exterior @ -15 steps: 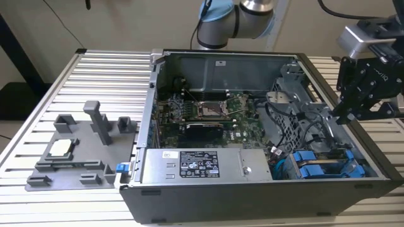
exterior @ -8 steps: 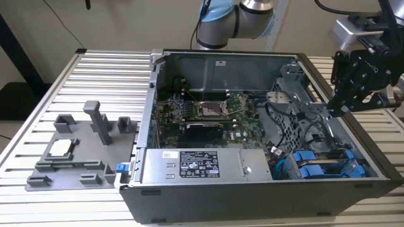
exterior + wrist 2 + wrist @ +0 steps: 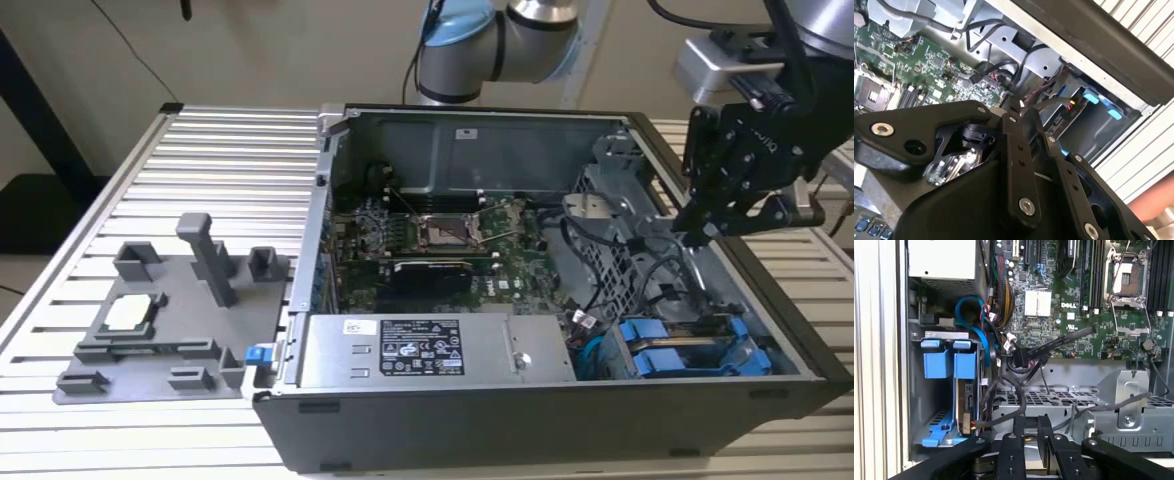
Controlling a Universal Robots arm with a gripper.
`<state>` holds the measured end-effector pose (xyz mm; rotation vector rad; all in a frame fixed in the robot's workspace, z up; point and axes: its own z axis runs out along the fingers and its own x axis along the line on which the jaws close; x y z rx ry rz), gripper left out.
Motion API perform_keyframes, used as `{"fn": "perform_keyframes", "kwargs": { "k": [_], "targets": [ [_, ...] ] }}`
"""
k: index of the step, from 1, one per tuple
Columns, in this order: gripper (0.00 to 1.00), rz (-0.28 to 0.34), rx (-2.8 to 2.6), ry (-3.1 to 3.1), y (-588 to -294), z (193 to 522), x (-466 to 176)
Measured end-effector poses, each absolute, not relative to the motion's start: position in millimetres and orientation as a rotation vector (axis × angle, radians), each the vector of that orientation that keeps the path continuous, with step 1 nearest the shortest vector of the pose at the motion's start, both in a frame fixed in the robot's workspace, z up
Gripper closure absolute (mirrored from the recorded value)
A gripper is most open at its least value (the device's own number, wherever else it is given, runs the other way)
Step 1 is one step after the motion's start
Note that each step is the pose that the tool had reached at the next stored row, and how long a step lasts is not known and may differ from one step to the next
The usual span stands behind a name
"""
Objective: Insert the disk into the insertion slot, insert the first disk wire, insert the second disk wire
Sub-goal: 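Insert the first disk wire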
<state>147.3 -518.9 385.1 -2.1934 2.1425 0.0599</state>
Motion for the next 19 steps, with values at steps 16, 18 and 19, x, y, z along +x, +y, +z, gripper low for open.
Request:
{"fn": "perform_keyframes", "kwargs": {
  "k": [16, 18, 19],
  "targets": [
    [0.74, 0.003, -2.243, 2.126, -518.8, 395.4, 119.3],
    [0.74, -0.004, -2.246, 2.119, -518.7, 395.4, 117.1],
    [0.74, -0.014, -2.243, 2.114, -518.7, 395.2, 115.4]
  ]
}}
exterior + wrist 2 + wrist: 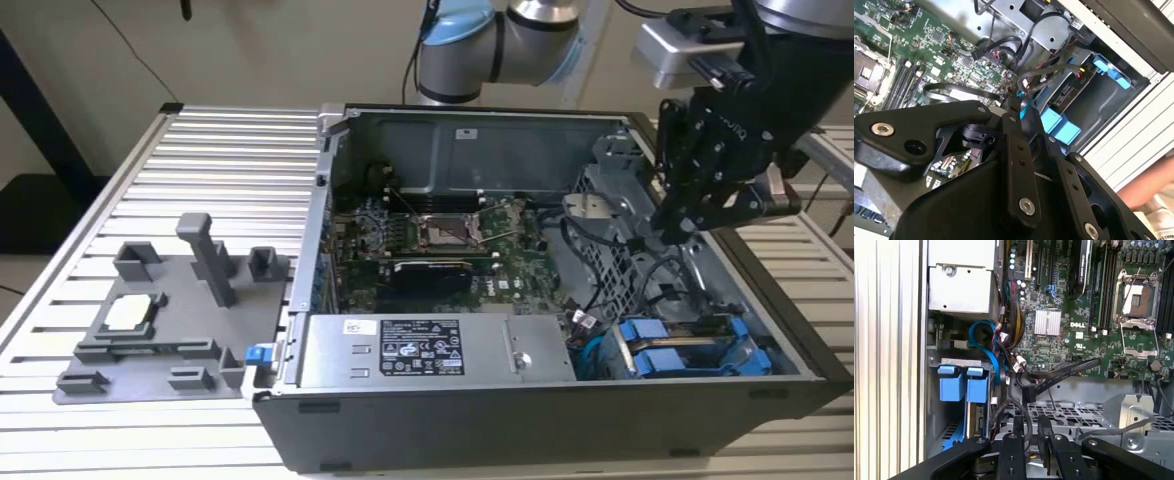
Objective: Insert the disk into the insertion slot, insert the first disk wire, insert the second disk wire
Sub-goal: 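Insert the first disk wire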
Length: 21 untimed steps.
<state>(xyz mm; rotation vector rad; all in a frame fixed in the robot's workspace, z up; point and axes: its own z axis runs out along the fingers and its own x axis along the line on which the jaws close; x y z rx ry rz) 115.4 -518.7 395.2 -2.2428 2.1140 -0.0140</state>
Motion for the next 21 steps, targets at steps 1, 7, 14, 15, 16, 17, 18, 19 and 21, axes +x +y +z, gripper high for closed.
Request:
{"fn": "perform_keyframes", "kwargs": {
  "k": [1, 7, 14, 15, 16, 17, 18, 19, 21],
  "targets": [
    [0.74, -0.027, -2.237, 2.108, -518.7, 394.9, 113.3],
    [0.74, -0.091, -2.213, 2.081, -518.4, 394.5, 97.2],
    [0.74, -0.167, -2.224, 2.084, -510.0, 392.0, 80.0],
    [0.74, -0.176, -2.226, 2.085, -508.2, 391.5, 78.1],
    [0.74, -0.186, -2.230, 2.087, -506.5, 391.0, 76.3],
    [0.74, -0.197, -2.234, 2.089, -505.0, 390.4, 74.3],
    [0.74, -0.207, -2.239, 2.091, -503.8, 390.0, 72.7],
    [0.74, -0.220, -2.246, 2.094, -503.1, 389.9, 71.6],
    [0.74, -0.249, -2.264, 2.098, -501.9, 389.6, 70.3]
  ]
}}
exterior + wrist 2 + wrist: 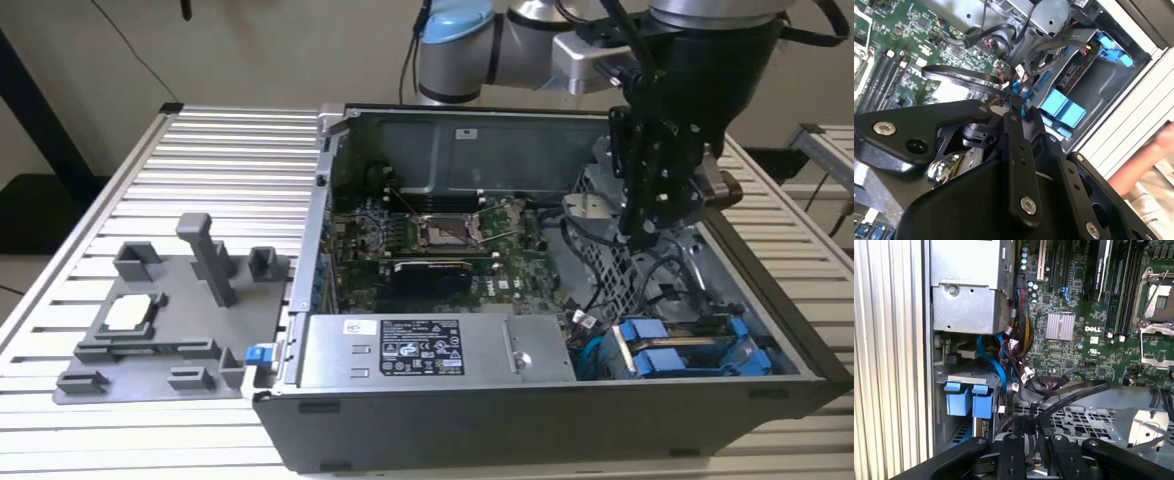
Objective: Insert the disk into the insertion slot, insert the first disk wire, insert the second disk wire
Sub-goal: 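Insert the first disk wire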
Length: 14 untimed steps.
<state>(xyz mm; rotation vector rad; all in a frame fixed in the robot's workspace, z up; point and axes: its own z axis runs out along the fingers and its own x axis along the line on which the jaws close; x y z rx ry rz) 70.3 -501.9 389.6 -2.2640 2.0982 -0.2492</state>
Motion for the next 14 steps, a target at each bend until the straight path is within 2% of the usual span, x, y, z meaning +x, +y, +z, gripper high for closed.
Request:
{"fn": "perform_keyframes", "kwargs": {
  "k": [14],
  "targets": [
    [0.74, -0.396, -2.327, 2.071, -482.4, 381.9, 64.7]
  ]
}}
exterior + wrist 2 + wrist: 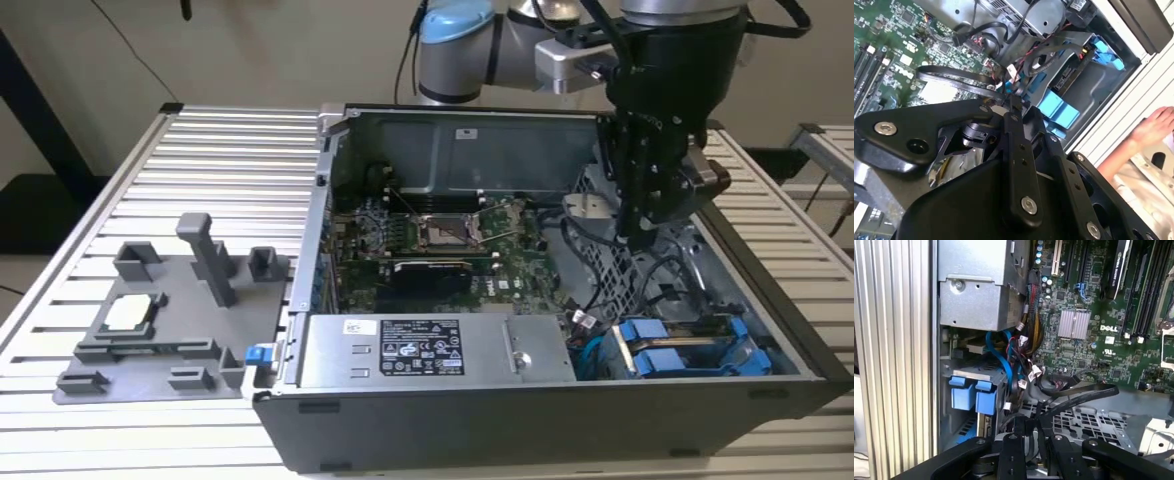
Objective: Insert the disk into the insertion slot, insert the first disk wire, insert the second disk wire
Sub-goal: 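Insert the first disk wire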
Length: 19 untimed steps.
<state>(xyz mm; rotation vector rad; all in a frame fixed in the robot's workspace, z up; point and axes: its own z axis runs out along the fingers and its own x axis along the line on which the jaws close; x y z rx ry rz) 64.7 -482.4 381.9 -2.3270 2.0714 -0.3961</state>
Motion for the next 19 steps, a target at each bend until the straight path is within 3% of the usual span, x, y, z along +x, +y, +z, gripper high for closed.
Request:
{"fn": "perform_keyframes", "kwargs": {
  "k": [6, 8, 10, 19],
  "targets": [
    [0.74, -0.437, -2.335, 2.066, -481.0, 378.6, 63.6],
    [0.74, -0.437, -2.335, 2.065, -481.0, 378.6, 63.6],
    [0.83, -0.437, -2.335, 2.065, -480.9, 378.5, 63.6],
    [0.84, -0.437, -2.335, 2.066, -480.9, 378.5, 63.6]
  ]
}}
